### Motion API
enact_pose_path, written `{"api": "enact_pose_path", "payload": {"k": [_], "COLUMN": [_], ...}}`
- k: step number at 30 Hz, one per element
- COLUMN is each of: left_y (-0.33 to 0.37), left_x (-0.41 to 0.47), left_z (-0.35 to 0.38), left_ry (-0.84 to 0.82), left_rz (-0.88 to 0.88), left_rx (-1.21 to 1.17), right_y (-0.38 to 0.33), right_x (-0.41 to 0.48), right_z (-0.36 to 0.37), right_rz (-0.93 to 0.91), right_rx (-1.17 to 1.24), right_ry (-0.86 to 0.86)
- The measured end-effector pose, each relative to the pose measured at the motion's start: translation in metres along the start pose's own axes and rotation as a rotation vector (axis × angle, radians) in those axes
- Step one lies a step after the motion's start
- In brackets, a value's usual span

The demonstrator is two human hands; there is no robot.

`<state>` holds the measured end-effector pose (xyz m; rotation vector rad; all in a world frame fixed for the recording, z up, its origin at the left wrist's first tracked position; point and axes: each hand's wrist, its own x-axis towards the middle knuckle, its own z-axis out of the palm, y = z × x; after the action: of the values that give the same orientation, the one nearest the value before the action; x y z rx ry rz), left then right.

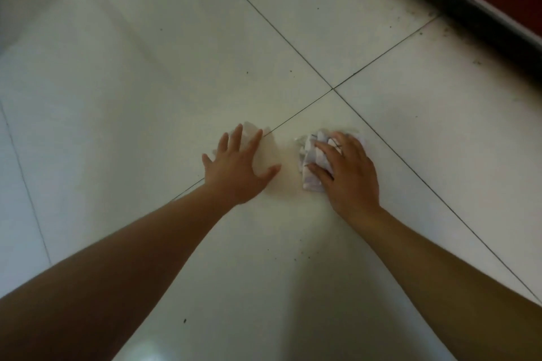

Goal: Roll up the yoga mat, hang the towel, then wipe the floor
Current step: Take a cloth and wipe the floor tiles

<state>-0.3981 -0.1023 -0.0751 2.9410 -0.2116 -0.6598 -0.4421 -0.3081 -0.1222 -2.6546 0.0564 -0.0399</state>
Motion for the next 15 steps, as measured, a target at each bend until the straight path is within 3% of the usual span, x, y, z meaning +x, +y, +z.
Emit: {"api": "enact_pose_path", "payload": {"k": [5,15], "left_y": [-0.012,-0.016], "left_x": [0.040,0.074], "left_z": [0.002,0.022], "left_ry": [0.169,0.315], "left_rz": [0.137,0.121], "left_rx": [0.082,-0.054], "right_y": [-0.013,-0.027], "right_x": [0.013,0.127], "right_z": [0.010,0.017], "right_rz": [0.053,0.169], "right_rx": [-0.089,-0.034], "right_ry": [0.106,0.124]}}
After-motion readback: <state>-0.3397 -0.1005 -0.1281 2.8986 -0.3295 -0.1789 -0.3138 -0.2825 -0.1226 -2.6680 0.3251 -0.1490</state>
